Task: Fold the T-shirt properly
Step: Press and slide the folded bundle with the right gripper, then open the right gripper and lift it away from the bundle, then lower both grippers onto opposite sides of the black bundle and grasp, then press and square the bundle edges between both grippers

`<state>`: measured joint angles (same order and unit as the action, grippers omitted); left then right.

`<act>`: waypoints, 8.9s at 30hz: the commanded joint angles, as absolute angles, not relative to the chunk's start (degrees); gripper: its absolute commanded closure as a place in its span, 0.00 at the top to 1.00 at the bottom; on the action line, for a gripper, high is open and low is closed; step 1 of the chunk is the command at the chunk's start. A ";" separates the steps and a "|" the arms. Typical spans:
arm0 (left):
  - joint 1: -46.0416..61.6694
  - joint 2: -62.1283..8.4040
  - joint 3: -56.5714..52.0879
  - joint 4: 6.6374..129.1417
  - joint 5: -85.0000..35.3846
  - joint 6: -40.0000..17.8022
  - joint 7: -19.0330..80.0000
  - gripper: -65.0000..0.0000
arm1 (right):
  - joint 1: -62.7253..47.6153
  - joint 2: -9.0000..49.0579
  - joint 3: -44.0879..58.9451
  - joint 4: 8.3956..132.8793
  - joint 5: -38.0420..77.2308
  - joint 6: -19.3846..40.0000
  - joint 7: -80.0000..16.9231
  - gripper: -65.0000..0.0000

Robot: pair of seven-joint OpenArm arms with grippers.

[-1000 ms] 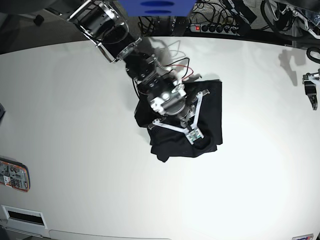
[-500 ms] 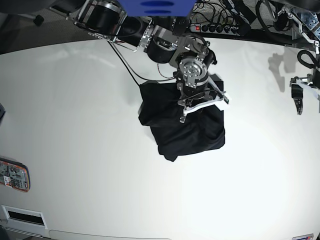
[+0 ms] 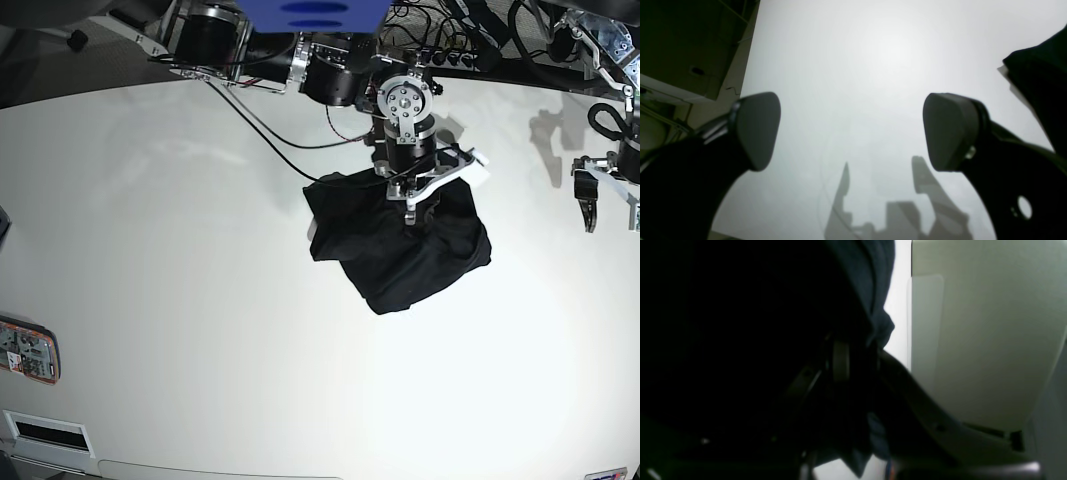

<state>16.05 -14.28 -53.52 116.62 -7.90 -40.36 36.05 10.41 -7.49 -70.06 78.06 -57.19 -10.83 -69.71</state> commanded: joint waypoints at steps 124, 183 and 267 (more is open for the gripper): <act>11.03 -13.14 -49.36 112.92 -8.40 -40.00 39.34 1.00 | -1.63 13.14 -45.05 108.35 -8.66 -2.95 -37.67 0.00; 8.75 -4.79 -32.48 89.10 9.01 -40.00 35.91 1.00 | -1.45 11.56 -32.84 108.26 -8.31 -3.03 -37.58 0.79; 0.22 -9.54 -19.21 88.92 15.25 -40.00 35.91 1.00 | -4.88 3.30 -31.43 94.55 -8.22 -2.86 -33.36 0.79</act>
